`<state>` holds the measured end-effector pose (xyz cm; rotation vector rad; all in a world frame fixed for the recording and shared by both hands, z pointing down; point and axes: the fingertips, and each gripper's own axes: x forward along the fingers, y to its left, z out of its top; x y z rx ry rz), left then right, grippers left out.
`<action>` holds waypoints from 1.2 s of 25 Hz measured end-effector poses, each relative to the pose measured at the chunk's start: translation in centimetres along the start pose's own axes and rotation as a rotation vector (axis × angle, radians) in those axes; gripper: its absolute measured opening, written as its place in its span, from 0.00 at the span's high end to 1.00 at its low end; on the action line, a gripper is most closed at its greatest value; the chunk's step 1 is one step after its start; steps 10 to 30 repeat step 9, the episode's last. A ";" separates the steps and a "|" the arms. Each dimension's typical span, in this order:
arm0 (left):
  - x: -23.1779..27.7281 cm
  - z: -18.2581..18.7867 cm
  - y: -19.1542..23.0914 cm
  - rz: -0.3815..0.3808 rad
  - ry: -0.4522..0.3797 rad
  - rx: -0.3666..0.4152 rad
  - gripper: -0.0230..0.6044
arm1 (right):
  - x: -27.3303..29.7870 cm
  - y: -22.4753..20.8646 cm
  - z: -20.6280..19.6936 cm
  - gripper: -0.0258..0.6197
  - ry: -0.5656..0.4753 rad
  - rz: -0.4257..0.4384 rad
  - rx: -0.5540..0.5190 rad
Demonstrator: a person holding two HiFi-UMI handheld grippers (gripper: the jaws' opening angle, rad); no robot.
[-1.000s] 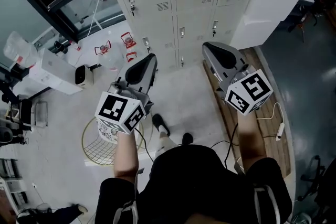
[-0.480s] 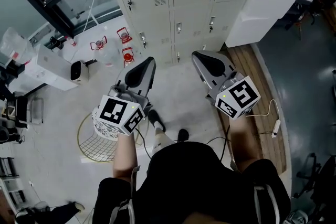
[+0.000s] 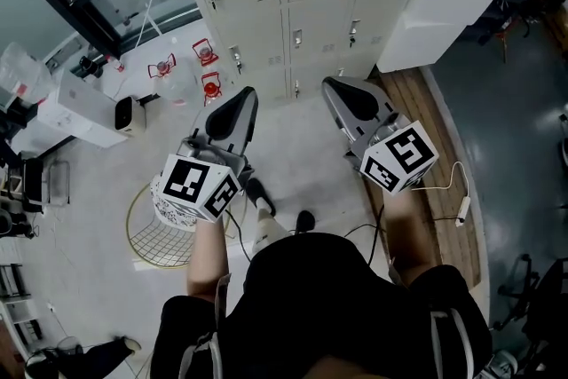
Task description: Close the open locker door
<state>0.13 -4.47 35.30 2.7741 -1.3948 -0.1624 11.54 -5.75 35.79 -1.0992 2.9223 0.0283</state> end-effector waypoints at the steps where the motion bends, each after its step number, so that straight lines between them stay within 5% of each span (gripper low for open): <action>1: 0.0 -0.1 -0.1 0.001 0.000 0.001 0.94 | 0.0 0.1 0.0 0.95 0.002 0.005 -0.003; 30: 0.1 -0.1 -0.7 -0.017 -0.008 -0.013 0.94 | 0.0 0.3 -0.4 0.95 0.015 -0.001 0.014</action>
